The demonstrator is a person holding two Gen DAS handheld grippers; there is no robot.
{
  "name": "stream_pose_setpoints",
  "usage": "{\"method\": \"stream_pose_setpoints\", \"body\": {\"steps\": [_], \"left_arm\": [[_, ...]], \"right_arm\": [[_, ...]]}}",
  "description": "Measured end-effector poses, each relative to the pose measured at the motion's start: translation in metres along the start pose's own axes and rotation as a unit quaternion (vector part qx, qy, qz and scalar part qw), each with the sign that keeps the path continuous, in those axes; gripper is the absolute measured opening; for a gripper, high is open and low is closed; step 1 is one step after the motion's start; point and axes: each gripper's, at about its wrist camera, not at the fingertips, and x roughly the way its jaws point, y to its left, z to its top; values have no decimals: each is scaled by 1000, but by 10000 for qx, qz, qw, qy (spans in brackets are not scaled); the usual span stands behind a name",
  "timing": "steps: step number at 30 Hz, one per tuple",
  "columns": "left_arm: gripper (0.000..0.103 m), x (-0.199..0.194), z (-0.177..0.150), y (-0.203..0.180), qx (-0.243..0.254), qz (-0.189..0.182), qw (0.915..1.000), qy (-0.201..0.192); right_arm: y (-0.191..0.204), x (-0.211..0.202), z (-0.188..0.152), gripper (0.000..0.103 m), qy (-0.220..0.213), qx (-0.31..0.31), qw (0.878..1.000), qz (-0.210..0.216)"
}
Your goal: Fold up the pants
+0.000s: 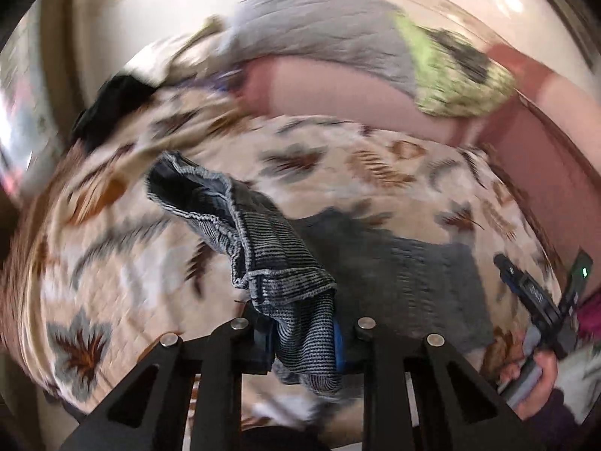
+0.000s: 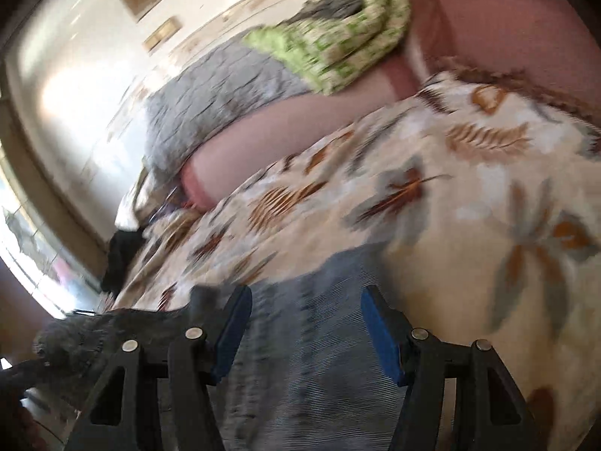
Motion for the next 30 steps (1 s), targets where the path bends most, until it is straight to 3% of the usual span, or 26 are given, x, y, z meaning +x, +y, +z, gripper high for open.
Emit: {"method": "stream_pose_setpoints", "body": {"steps": [5,10,12,14,17,19,22,23,26,30], "left_arm": [[23,1,10,-80,829,-407,9957,34],[23,30,5,-173,1512,-834,9844,345],[28,48,-3,-208,1723,-998,9782,585],[45,61,-10,-224,1863,-1044,9737,798],[48,58,-10,-218,1797,-924,9772,654],[48,50,-4,-194,1522,-865,9831,536],[63,50,0,-157,1096,-571,9916,390],[64,50,-2,-144,997,-420,9935,360],[64,63,-10,-112,773,-50,9956,521],[64,86,-28,-88,532,28,9949,855]], "right_arm": [[-53,-39,23,64,-479,205,9971,-558],[-97,-70,37,64,-815,560,9909,-912],[-111,-79,40,64,-863,680,9885,-1039],[-118,-83,40,64,-818,707,9882,-1087],[-118,-87,40,64,-692,535,9900,-1107],[-114,-85,39,64,-606,333,9916,-1089],[-103,-72,36,64,-375,216,9951,-889],[-100,-68,33,64,-268,213,9964,-781],[-75,-45,24,64,230,-37,9987,-444],[-34,-14,19,64,794,-540,9954,-6]]}}
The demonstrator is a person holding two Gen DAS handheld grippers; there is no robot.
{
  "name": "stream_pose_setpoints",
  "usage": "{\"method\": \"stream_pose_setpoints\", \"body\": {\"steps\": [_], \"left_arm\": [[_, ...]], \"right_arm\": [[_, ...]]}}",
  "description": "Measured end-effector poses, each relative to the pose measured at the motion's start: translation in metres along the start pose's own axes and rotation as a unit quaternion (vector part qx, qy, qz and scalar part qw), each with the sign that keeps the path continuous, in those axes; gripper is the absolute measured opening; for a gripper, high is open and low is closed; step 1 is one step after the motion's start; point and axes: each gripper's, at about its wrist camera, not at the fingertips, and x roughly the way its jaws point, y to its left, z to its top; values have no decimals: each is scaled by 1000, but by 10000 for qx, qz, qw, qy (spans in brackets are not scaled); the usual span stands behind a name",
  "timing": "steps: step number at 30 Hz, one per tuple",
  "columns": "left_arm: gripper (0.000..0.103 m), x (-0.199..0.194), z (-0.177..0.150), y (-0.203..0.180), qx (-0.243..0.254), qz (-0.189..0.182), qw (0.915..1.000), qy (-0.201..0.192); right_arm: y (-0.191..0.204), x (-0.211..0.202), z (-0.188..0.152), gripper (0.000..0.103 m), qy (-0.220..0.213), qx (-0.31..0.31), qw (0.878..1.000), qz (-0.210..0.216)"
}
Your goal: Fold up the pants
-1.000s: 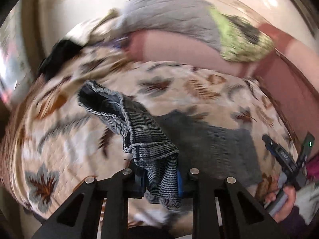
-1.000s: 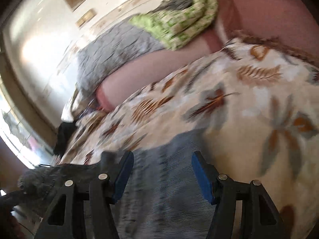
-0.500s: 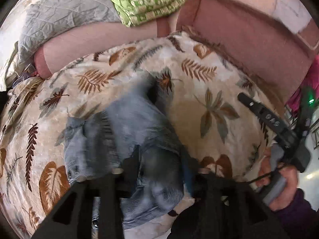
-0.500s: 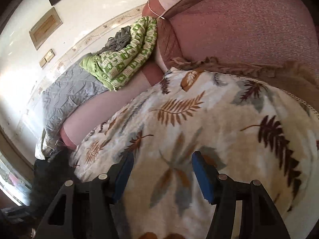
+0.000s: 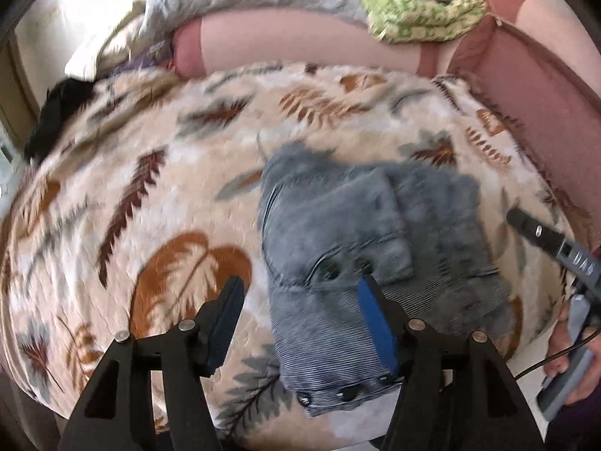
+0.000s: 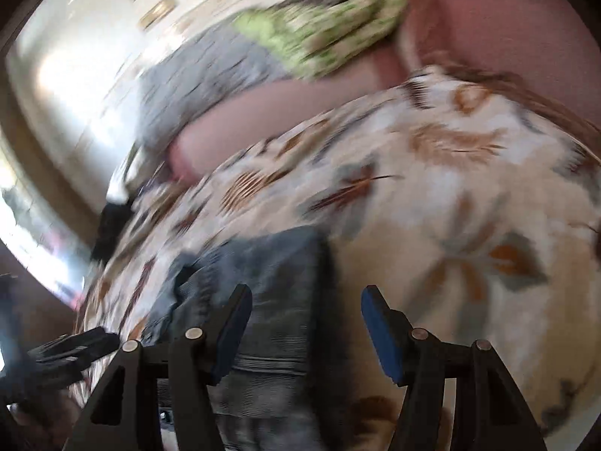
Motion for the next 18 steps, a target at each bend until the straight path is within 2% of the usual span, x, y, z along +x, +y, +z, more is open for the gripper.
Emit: {"method": "stream_pose_setpoints", "body": {"steps": [6,10,14,18], "left_arm": [[64,32,-18,-3,182,-54,9993,318],[64,33,-34,-3,281,-122,9992,258],[64,37,-50,-2,279,-291,9987,303],[64,34,-60,-9,420,-220,9987,175]], "right_arm": [[45,41,21,64,383,-492,9980,129],[61,76,17,64,1106,-780,9908,-66],[48,81,-12,64,1637,-942,9816,-286],[24,62,-34,65,1872,-922,9776,-282]]}}
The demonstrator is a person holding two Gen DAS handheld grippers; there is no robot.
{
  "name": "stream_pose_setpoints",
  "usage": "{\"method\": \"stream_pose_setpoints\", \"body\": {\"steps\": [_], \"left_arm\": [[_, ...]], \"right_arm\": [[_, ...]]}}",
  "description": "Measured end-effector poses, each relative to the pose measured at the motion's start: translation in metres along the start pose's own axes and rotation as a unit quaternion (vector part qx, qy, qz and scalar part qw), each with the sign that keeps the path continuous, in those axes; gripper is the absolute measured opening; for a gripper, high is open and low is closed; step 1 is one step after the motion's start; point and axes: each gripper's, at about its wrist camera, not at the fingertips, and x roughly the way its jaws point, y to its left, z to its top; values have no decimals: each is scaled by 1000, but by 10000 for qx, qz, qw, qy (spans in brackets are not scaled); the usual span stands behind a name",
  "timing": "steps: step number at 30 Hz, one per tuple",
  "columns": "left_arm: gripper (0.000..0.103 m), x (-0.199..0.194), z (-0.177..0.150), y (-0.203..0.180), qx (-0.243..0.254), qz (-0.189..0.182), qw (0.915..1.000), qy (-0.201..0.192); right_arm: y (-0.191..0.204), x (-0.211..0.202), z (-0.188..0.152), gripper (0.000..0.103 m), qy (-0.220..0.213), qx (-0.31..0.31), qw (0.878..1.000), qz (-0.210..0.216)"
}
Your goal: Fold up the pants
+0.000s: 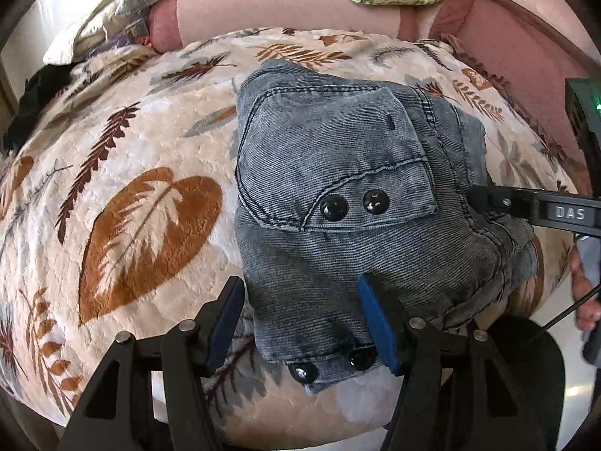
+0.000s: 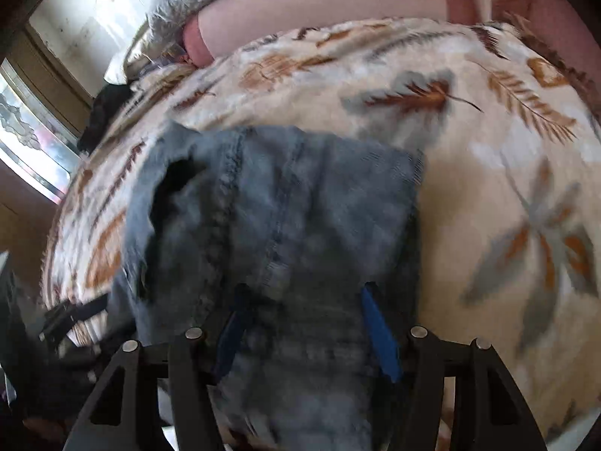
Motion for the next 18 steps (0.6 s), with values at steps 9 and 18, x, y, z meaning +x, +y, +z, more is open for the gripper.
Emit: {"method": "stream_pose_setpoints", "body": {"steps": [9,18], "left_arm": [[63,-32,27,7,79,23,9998,-196],[64,-16,98,8,-18,505,9975,-497]], "right_arm": [[-4,-19,-13,68,39,88,9998,153],[19,-49,27,60,-1075,-194,9939,146]]}}
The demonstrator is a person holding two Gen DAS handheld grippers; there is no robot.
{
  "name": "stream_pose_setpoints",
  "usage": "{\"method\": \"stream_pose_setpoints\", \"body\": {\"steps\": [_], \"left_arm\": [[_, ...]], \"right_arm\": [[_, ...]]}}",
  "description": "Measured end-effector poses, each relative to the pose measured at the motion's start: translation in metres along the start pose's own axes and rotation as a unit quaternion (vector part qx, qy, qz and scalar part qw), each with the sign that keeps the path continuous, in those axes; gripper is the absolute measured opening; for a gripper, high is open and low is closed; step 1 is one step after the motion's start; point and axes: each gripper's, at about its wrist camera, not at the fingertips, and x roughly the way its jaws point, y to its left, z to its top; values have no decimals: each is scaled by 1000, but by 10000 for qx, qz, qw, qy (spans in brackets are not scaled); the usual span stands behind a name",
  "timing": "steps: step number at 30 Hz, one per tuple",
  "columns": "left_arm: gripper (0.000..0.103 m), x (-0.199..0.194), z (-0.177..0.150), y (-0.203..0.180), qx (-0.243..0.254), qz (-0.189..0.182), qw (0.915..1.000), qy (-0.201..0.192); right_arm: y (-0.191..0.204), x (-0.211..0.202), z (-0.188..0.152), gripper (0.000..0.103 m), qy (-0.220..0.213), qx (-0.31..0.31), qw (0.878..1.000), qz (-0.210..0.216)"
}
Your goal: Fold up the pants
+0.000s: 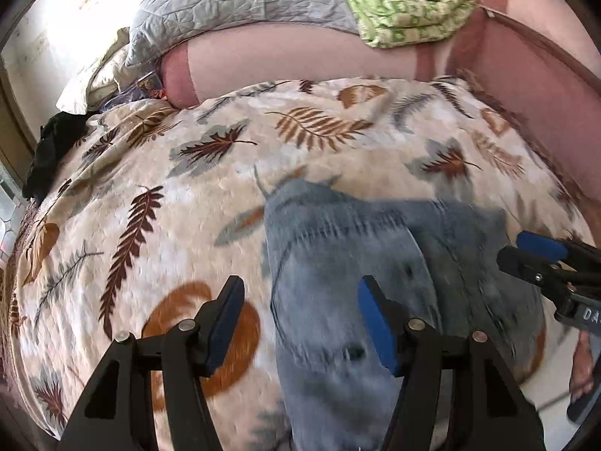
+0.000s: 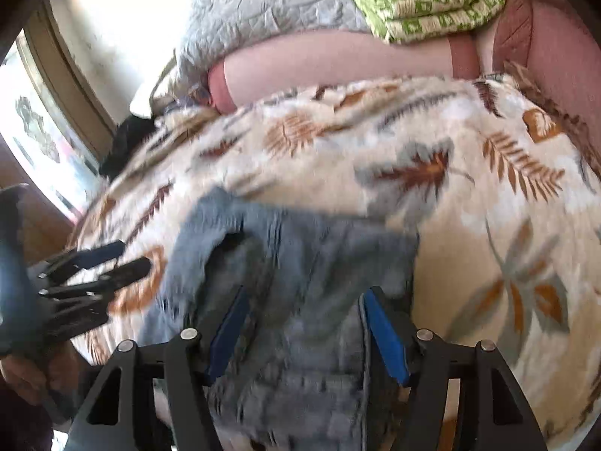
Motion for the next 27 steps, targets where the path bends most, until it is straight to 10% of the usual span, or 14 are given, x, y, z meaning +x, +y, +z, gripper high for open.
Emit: {"method": "stream_pose_setpoints", "body": {"steps": [3,12,27], "left_arm": [[64,24,13,-4,-8,205,9998,87],[69,98,20,0,-195,367,9969,670],[72,-7,-53,-11,261,152,9988,381]], "right_arm": [[-4,21,16,42,56,161,9999,-23],[-40,84,19,43,448,802,9958,-30],[7,-2,-30,43,644,-47,9970,426]]}}
